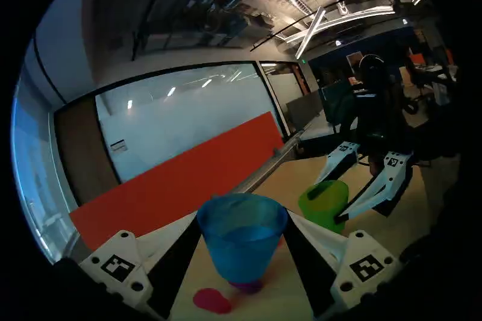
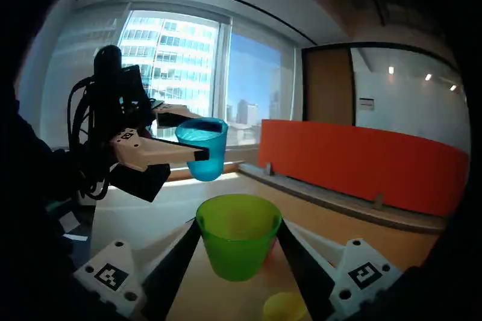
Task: Pour water
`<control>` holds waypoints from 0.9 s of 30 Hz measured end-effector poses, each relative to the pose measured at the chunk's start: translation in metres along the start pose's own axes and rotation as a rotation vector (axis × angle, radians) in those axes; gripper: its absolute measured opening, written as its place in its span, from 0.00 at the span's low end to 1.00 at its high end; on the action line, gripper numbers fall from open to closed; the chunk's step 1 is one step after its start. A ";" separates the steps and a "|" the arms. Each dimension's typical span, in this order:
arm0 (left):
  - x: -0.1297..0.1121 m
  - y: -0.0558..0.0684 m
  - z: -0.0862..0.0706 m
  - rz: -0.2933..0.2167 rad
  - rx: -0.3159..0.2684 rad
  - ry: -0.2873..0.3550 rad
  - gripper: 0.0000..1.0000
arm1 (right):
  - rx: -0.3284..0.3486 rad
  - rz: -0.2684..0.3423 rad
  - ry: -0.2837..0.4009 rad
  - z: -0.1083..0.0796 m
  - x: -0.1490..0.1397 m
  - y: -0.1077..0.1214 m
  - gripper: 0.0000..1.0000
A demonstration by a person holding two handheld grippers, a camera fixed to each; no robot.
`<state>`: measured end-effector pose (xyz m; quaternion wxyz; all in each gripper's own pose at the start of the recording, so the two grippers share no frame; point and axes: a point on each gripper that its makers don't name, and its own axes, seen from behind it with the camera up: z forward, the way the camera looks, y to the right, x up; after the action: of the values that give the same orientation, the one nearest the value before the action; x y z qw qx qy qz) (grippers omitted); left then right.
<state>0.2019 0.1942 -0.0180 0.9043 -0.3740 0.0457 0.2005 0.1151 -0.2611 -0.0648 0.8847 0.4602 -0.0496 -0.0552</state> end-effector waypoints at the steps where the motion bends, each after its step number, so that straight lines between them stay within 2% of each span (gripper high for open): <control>1: 0.001 0.000 0.000 0.010 0.000 0.000 0.88 | 0.004 -0.002 -0.001 0.001 -0.001 -0.002 0.91; 15: 0.019 -0.005 0.004 0.185 0.028 0.000 0.88 | 0.063 -0.009 0.000 0.010 -0.003 -0.024 0.91; 27: 0.036 -0.003 0.006 0.300 0.041 0.006 0.88 | 0.088 -0.007 0.004 0.016 -0.004 -0.034 0.91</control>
<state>0.2354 0.2077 -0.0200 0.8715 -0.3450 0.1078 0.3314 0.1071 -0.2931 -0.0839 0.8634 0.4992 -0.0488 -0.0552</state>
